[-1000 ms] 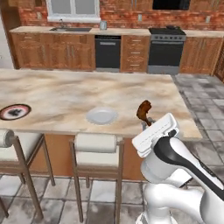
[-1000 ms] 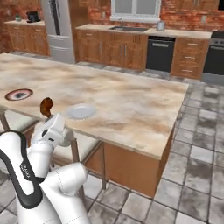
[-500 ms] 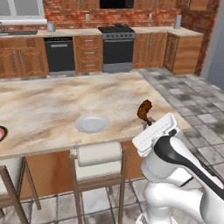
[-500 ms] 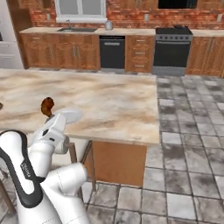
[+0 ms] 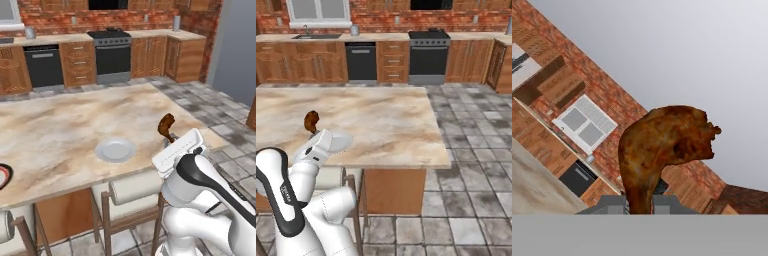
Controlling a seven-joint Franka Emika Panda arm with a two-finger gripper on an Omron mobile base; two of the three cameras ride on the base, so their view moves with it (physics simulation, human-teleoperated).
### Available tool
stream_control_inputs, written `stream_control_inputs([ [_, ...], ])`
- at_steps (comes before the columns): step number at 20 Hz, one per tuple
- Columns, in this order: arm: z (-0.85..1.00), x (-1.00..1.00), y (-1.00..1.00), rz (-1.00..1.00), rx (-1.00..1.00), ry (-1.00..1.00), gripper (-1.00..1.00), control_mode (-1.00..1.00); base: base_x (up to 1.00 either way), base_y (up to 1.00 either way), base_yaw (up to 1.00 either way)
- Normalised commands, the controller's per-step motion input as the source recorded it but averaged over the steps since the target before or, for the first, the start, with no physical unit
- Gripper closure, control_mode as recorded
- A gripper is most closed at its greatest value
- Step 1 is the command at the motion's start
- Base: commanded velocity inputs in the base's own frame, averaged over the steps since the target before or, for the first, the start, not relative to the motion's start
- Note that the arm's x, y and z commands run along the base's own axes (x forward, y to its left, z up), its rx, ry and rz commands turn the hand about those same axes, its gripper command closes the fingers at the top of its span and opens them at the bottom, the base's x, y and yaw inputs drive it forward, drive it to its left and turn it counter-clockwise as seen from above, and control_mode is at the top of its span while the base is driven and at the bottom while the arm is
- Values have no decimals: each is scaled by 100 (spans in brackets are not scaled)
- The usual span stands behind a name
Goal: Take the chicken drumsticks from the pan and place one on each plate on the dining counter.
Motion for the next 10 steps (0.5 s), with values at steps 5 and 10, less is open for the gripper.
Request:
stream_control_inputs([
  [5, 0, 0, 0, 0, 0, 0, 100, 100, 36, 39, -35],
  [10, 0, 0, 0, 0, 0, 0, 100, 100, 25, 41, -38],
])
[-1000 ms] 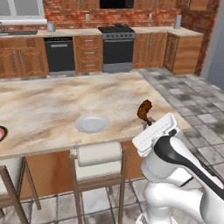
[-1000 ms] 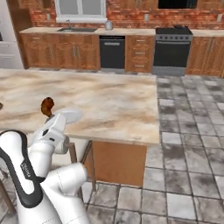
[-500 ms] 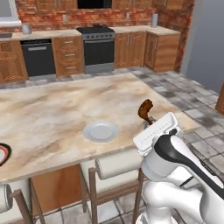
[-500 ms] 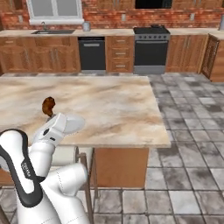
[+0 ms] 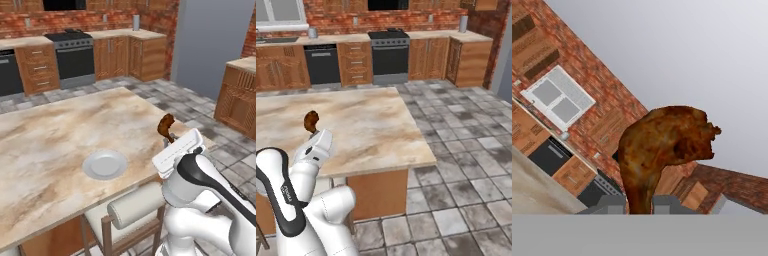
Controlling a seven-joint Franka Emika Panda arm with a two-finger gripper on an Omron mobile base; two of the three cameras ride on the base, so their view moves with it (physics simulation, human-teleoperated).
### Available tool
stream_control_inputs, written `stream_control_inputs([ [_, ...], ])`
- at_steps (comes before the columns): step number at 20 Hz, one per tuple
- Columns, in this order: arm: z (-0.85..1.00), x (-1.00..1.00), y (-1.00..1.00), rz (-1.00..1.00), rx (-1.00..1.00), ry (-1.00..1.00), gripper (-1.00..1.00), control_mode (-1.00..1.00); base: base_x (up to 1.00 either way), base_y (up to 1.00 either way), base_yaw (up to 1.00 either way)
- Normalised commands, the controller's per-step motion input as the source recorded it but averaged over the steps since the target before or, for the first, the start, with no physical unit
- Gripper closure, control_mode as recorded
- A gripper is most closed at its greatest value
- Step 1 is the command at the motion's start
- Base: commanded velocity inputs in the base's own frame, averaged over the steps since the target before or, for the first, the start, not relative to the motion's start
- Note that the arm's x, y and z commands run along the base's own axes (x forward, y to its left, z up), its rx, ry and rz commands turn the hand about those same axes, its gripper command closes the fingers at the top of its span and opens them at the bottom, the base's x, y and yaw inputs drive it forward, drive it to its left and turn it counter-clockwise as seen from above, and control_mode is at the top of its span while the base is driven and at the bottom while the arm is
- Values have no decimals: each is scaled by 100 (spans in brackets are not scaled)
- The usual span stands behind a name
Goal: Take the chicken drumsticks from the pan and place one on each plate on the dining counter.
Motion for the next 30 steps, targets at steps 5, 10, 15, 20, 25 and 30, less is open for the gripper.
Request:
stream_control_inputs([
  [5, 0, 0, 0, 0, 0, 0, 100, 100, 30, 42, -38],
  [10, 0, 16, 16, -14, -2, -4, 100, -100, 20, 26, -23],
  [15, 2, 20, 2, -29, -12, -5, 100, -100, 0, 0, 0],
  [20, 20, -41, -79, -20, -9, -20, 100, -100, 0, 0, 0],
  [25, 46, -57, -99, -14, -18, -20, 100, -100, 0, 0, 0],
  [30, 54, -30, -65, -32, -52, 13, 100, -100, 0, 0, 0],
])
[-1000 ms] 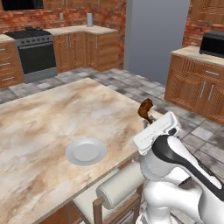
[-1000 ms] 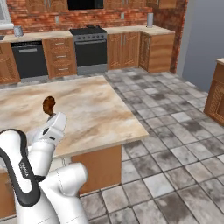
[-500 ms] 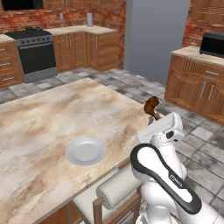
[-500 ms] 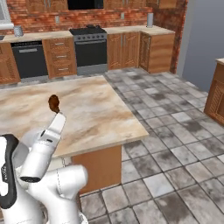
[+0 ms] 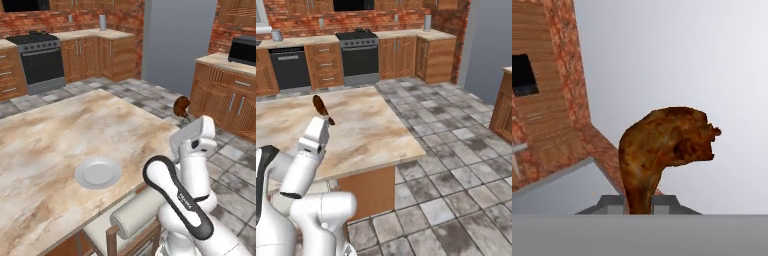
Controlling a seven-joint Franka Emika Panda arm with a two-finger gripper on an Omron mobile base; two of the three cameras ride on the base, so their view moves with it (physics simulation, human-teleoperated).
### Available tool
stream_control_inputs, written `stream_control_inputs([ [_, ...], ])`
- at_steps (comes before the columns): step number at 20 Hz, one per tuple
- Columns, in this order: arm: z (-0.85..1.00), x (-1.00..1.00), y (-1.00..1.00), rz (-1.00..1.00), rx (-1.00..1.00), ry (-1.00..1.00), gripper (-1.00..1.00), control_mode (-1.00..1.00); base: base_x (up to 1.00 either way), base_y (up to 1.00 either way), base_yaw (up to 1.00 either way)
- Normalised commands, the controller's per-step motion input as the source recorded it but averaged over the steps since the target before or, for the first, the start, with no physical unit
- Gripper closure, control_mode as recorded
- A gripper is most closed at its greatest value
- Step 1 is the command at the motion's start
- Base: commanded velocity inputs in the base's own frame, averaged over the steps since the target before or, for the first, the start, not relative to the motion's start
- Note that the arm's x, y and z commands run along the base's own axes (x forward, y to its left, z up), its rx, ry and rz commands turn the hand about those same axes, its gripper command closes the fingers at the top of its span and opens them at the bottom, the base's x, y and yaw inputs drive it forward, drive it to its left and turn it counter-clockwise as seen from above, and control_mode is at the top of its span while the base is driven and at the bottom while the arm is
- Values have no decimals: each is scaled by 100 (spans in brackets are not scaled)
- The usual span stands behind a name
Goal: Take the chicken drumsticks from the pan and place one on each plate on the dining counter.
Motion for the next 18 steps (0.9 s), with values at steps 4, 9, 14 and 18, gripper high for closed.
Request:
stream_control_inputs([
  [4, 36, -21, -16, -27, -82, 38, 100, -100, 0, 0, 0],
  [9, 11, -36, -6, -17, -94, 37, 100, -100, 0, 0, 0],
  [14, 33, -40, 25, 0, -83, 59, 100, -100, 0, 0, 0],
  [18, 82, -42, 8, 11, -40, 69, 100, -100, 0, 0, 0],
])
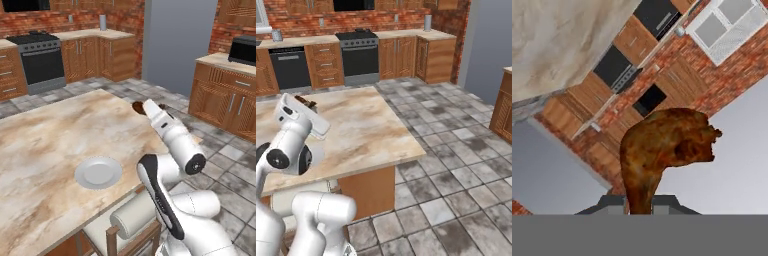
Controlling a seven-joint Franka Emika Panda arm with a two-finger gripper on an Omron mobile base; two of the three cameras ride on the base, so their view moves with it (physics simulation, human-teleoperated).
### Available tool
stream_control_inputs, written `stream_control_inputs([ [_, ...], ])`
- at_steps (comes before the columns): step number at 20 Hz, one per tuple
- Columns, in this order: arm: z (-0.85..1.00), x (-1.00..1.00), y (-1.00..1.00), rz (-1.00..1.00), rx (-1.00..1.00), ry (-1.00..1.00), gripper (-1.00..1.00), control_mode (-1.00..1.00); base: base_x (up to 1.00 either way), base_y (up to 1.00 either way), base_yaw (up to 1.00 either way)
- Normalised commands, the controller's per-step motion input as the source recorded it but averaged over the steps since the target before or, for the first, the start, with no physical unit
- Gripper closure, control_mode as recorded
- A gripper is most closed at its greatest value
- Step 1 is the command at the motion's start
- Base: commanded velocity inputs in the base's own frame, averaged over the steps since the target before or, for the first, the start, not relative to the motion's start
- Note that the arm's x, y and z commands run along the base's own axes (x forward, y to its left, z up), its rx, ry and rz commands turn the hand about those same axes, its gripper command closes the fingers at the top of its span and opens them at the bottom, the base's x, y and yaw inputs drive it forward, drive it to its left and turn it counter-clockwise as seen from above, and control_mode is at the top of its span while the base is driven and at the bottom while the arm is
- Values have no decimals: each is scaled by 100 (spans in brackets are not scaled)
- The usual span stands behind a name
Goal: Take the chicken drumsticks from the pan and place one on each plate on the dining counter.
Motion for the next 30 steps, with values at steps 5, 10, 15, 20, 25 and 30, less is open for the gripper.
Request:
stream_control_inputs([
  [5, 90, -27, 10, 11, -28, 77, 100, -100, 0, 0, 0],
  [10, 23, 59, 64, 7, -33, 100, 100, -100, 0, 0, 0],
  [15, -50, 100, 32, 2, -10, 99, 100, -100, 0, 0, 0],
  [20, -100, 70, 0, 5, 5, 32, 100, -100, 0, 0, 0],
  [25, -100, 36, 30, 12, 12, -7, 100, -100, 0, 0, 0],
  [30, -100, 6, 36, 13, 8, -6, 100, -100, 0, 0, 0],
])
